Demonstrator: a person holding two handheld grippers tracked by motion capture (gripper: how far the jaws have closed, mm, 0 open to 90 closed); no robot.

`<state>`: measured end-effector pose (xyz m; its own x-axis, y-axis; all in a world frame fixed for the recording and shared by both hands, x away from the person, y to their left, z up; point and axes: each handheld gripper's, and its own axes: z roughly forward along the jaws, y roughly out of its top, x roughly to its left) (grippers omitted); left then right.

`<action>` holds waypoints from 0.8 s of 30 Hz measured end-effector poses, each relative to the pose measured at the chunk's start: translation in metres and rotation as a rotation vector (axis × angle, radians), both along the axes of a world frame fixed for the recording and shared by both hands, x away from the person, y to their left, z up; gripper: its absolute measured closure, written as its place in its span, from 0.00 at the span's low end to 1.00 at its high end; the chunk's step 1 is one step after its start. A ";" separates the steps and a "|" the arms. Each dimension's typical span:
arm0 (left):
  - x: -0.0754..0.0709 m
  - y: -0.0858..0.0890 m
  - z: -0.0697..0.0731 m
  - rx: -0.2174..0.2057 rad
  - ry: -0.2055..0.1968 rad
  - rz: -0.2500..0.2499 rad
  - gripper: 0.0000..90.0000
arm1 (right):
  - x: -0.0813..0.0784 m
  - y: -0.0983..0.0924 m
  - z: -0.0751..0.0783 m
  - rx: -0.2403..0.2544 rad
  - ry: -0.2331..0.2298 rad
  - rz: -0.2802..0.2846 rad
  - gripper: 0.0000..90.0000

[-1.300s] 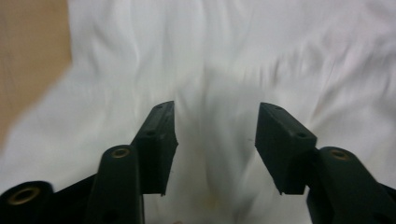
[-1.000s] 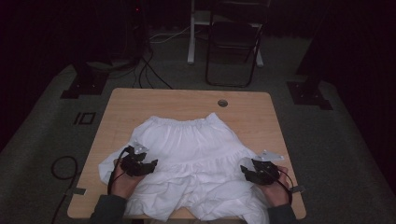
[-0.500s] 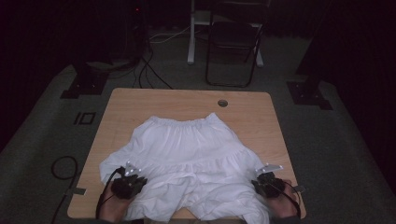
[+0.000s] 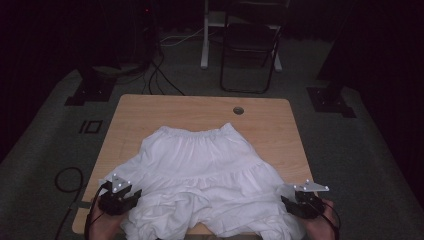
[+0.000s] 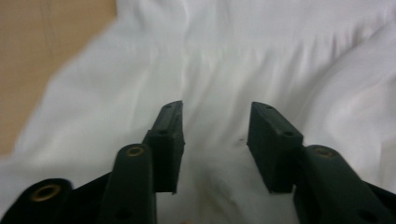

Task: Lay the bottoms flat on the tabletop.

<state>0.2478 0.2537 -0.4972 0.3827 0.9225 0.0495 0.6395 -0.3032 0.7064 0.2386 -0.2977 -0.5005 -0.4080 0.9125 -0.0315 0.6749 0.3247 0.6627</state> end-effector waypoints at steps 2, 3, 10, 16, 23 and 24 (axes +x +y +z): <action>0.010 -0.004 0.000 -0.005 -0.026 0.001 0.55 | 0.008 0.009 0.006 0.021 -0.049 0.011 0.47; 0.016 -0.007 -0.002 -0.007 -0.031 0.000 0.54 | 0.013 0.015 0.008 0.024 -0.069 0.017 0.44; 0.045 -0.028 -0.032 0.032 0.052 0.004 0.50 | 0.057 0.059 -0.018 -0.007 -0.038 0.072 0.41; 0.064 -0.030 -0.041 -0.022 0.035 0.011 0.53 | 0.076 0.074 -0.035 -0.054 -0.024 0.049 0.40; 0.112 -0.042 -0.043 -0.027 -0.003 0.009 0.54 | 0.098 0.066 -0.036 -0.065 -0.049 -0.023 0.41; 0.112 -0.042 -0.043 -0.027 -0.003 0.009 0.54 | 0.098 0.066 -0.036 -0.065 -0.049 -0.023 0.41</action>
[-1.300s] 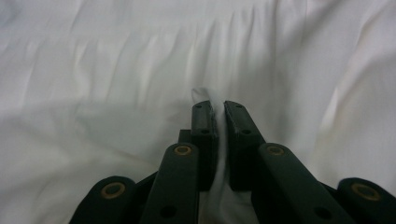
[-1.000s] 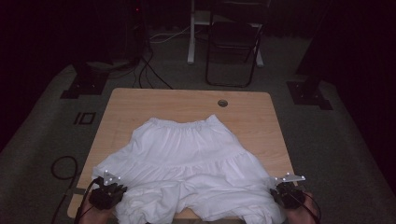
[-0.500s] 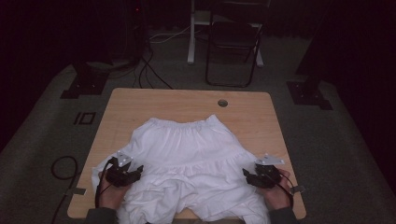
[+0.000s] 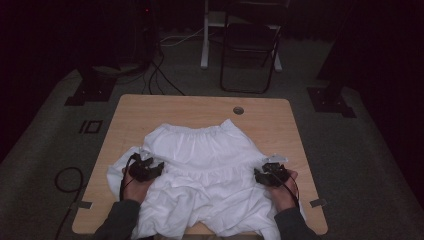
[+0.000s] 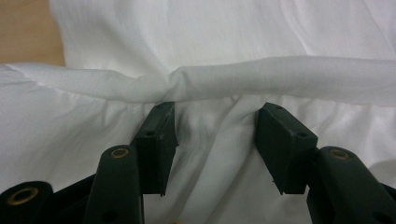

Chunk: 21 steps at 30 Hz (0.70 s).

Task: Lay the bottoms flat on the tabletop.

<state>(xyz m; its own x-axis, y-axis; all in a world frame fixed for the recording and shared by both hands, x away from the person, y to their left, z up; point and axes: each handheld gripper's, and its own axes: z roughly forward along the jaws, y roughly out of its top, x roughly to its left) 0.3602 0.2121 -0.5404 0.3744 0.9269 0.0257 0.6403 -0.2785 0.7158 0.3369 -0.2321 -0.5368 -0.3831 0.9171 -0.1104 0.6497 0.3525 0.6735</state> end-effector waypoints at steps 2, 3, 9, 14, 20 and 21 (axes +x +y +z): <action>0.017 -0.005 0.000 0.002 -0.009 0.009 0.54 | 0.016 -0.005 0.000 -0.005 -0.003 -0.034 0.41; 0.033 -0.011 0.000 0.006 -0.009 0.021 0.54 | 0.028 -0.008 0.001 -0.009 0.000 -0.057 0.41; 0.052 -0.023 0.002 0.005 0.007 0.053 0.52 | 0.060 -0.022 0.002 -0.004 0.012 -0.129 0.39; 0.035 -0.024 0.006 0.043 0.018 0.057 0.47 | 0.055 -0.024 0.004 0.004 0.053 -0.134 0.38; -0.020 -0.013 0.015 -0.008 0.000 -0.005 0.48 | 0.015 -0.023 0.006 -0.020 0.081 -0.044 0.35; -0.042 -0.010 0.013 -0.013 0.022 -0.047 0.50 | -0.003 -0.024 0.004 0.003 0.088 -0.005 0.36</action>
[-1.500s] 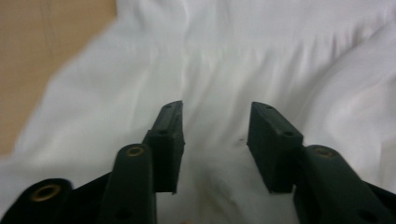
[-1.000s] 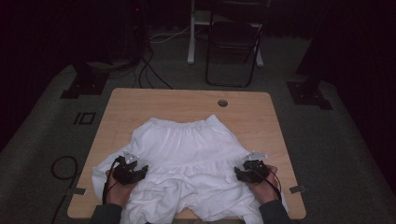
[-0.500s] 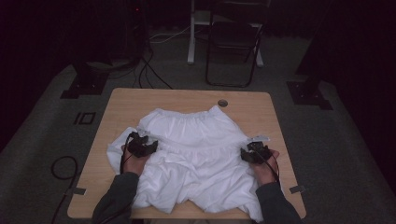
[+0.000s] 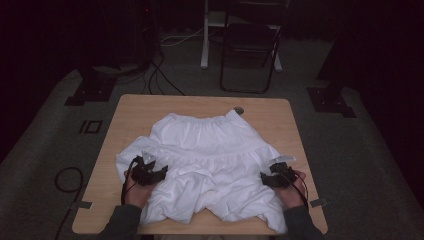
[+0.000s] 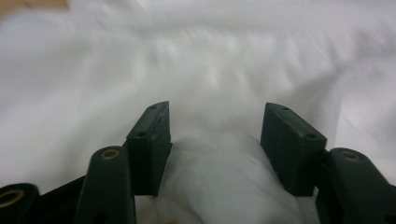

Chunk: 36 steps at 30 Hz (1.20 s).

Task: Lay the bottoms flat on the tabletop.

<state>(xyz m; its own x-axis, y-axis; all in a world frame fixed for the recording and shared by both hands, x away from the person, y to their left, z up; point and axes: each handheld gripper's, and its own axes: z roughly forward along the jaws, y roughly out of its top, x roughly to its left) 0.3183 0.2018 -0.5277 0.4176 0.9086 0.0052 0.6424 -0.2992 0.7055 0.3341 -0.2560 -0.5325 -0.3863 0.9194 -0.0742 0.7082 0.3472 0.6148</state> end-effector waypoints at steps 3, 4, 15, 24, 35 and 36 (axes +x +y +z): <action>-0.014 0.004 -0.002 -0.002 0.017 -0.026 0.51 | -0.016 -0.004 -0.001 0.022 0.008 0.009 0.36; -0.030 0.011 -0.002 -0.019 0.044 -0.025 0.53 | -0.034 -0.010 0.000 0.025 0.020 0.017 0.37; -0.082 0.046 0.006 0.045 0.049 -0.035 0.89 | -0.104 -0.045 -0.001 0.027 0.012 -0.015 0.52; -0.087 0.072 0.017 0.018 0.007 0.033 0.72 | -0.118 -0.059 0.004 -0.006 0.022 -0.068 0.55; -0.034 0.044 0.065 -0.016 -0.145 0.011 0.52 | -0.064 -0.013 0.064 0.082 -0.168 0.032 0.36; -0.021 0.038 0.063 -0.033 -0.139 0.005 0.51 | -0.045 -0.003 0.062 0.082 -0.151 0.035 0.36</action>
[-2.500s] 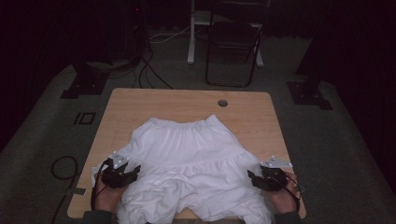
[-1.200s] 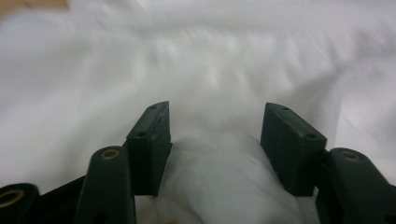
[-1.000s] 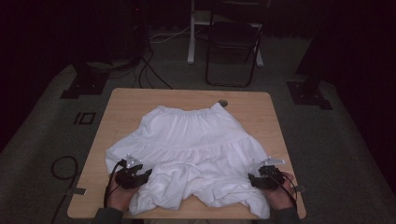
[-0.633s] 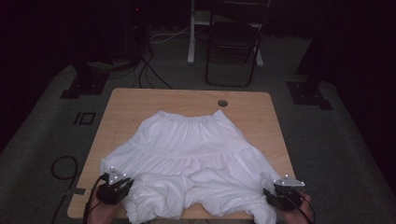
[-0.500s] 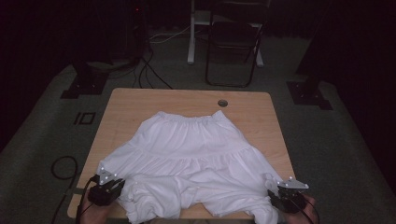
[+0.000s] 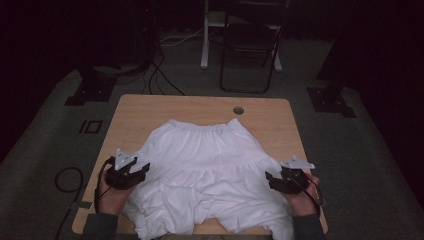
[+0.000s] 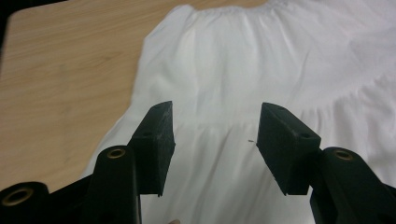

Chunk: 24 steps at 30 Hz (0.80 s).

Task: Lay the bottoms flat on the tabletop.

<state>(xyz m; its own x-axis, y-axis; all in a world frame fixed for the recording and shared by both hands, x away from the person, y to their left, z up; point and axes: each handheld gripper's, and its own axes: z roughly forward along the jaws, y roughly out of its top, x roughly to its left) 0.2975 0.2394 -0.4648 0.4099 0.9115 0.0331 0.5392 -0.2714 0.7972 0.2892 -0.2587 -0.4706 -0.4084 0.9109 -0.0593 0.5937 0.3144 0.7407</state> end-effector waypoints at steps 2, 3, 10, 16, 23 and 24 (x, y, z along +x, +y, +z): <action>0.013 -0.007 -0.003 -0.006 -0.003 0.005 0.48 | 0.018 0.008 -0.006 0.000 0.018 0.006 0.36; 0.013 -0.007 -0.003 -0.006 -0.003 0.005 0.48 | 0.018 0.008 -0.006 0.000 0.018 0.006 0.36; 0.066 -0.032 -0.046 0.044 0.104 0.042 0.45 | 0.070 0.031 -0.041 -0.042 0.092 -0.014 0.35; 0.068 -0.036 -0.070 0.051 0.162 0.046 0.45 | 0.076 0.036 -0.061 -0.094 0.117 -0.012 0.36; 0.044 -0.040 -0.075 0.036 0.145 0.045 0.45 | 0.058 0.034 -0.064 -0.096 0.086 -0.032 0.40; 0.032 -0.042 -0.076 0.034 0.139 0.046 0.46 | 0.050 0.032 -0.065 -0.095 0.082 -0.035 0.40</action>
